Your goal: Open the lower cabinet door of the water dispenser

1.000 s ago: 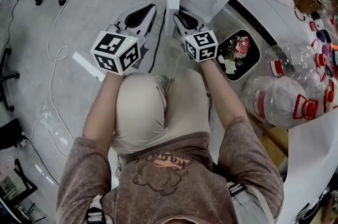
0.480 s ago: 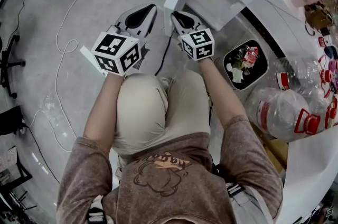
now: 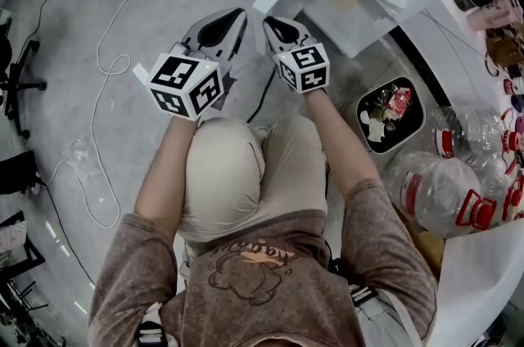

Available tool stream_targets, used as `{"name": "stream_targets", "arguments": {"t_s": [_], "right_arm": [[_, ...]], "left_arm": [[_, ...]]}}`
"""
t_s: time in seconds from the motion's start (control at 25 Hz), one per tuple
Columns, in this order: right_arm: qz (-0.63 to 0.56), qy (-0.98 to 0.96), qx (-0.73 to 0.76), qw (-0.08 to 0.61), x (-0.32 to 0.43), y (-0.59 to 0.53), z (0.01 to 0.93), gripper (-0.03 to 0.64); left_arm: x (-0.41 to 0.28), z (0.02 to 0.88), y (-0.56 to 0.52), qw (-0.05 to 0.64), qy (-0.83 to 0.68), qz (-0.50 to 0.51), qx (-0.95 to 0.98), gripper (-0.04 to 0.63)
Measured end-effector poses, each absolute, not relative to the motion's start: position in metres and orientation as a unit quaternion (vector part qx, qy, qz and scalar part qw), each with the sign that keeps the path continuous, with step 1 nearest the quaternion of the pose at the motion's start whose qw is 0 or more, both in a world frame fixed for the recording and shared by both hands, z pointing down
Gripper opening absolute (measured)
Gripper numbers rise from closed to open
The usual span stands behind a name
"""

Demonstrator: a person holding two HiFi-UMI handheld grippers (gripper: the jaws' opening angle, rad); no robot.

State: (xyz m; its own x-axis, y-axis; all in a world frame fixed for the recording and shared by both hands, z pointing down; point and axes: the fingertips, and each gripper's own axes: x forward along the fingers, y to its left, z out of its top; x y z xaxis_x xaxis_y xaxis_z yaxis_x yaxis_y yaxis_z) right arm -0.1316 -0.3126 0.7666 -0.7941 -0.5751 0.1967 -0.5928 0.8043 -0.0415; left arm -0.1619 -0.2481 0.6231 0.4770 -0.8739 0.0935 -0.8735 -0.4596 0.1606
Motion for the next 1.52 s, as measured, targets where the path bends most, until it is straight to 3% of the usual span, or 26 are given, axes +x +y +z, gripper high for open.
{"name": "stream_targets", "arguments": {"t_s": [0.64,1.12,1.52], "right_arm": [[0.041,-0.952,0.289,0.09,-0.151,-0.316,0.764,0.006],[0.045,-0.934,0.347,0.071,-0.068,-0.304,0.726,0.006],[0.032,-0.924,0.373,0.077,-0.026,-0.305,0.628,0.006]], "left_arm": [[-0.171,0.629,-0.262,0.112,-0.522,-0.025,0.845,0.012],[-0.14,0.632,-0.272,0.102,-0.489,-0.012,0.866,0.012],[-0.111,0.563,-0.295,0.088,-0.445,0.008,0.891,0.012]]}}
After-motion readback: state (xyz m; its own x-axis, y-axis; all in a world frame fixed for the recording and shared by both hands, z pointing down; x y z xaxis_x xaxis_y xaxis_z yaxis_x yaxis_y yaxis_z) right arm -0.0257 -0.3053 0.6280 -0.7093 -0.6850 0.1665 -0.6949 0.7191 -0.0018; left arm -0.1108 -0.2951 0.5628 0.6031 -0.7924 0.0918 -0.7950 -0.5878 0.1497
